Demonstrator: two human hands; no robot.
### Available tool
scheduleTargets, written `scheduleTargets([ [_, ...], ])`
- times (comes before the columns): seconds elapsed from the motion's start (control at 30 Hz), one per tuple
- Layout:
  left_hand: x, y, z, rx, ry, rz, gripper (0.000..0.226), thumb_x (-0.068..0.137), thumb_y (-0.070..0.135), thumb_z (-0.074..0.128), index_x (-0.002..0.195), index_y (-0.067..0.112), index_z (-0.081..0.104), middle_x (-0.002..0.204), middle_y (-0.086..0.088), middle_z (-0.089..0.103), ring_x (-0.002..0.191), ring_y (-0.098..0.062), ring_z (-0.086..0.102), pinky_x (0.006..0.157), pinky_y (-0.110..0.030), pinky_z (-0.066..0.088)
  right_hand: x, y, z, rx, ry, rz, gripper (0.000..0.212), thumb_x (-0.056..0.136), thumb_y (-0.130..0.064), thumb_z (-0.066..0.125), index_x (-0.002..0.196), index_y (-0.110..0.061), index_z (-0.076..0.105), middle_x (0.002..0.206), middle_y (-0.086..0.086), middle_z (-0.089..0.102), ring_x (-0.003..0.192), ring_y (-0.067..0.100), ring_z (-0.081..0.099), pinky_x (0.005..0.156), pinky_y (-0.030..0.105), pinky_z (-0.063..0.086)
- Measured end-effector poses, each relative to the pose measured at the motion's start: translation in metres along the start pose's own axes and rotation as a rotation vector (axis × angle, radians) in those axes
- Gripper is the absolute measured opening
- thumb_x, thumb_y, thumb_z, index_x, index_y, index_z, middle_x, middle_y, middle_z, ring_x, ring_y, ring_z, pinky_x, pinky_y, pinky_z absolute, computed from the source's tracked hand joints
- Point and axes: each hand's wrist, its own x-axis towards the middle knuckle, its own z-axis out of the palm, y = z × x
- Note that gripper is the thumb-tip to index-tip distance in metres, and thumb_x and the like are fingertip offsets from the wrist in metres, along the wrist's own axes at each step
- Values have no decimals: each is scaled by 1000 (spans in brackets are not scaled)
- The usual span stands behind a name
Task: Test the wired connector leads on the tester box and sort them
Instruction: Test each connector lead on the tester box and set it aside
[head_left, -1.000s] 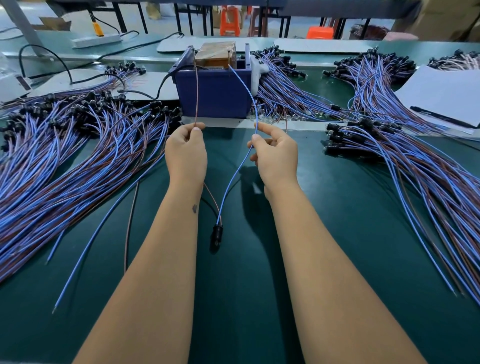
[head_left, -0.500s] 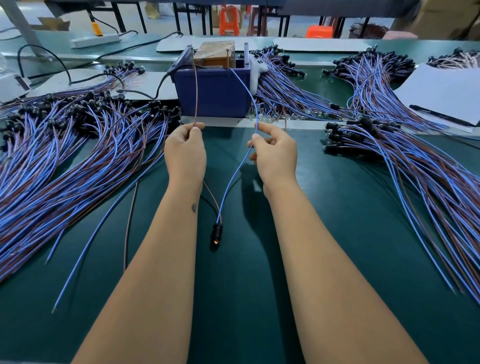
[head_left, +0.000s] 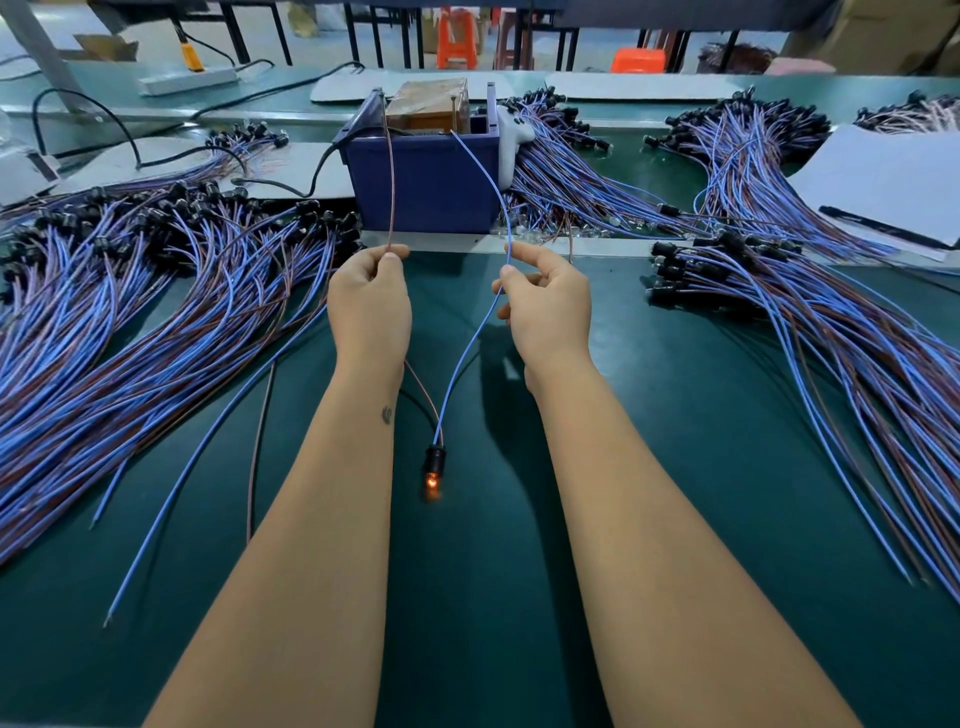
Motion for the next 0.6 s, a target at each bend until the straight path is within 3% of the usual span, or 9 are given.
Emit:
scheduleTargets([
  [0.23, -3, 2, -1, 4, -7, -3, 26, 96, 13, 43, 89, 24, 66, 43, 17, 38, 38, -3, 28, 37, -15, 25, -1, -1, -1, 7, 6, -1, 27, 94, -10, 54, 112, -27, 65, 70, -6, 63, 61, 16, 53, 63, 33, 51],
  [0.37, -3, 3, -2, -3, -9, 2, 26, 96, 14, 43, 88, 24, 66, 50, 13, 38, 39, -5, 28, 38, -17, 25, -1, -2, -1, 17, 13, 1, 26, 93, -9, 54, 101, -33, 62, 68, -6, 62, 59, 16, 53, 63, 32, 50],
  [0.6, -4, 2, -3, 2, -13, 2, 26, 96, 14, 43, 88, 24, 66, 51, 12, 37, 40, -6, 27, 39, -18, 23, -1, -2, -1, 7, 10, 1, 26, 94, -11, 54, 113, -26, 65, 72, -5, 63, 62, 15, 54, 64, 32, 51],
])
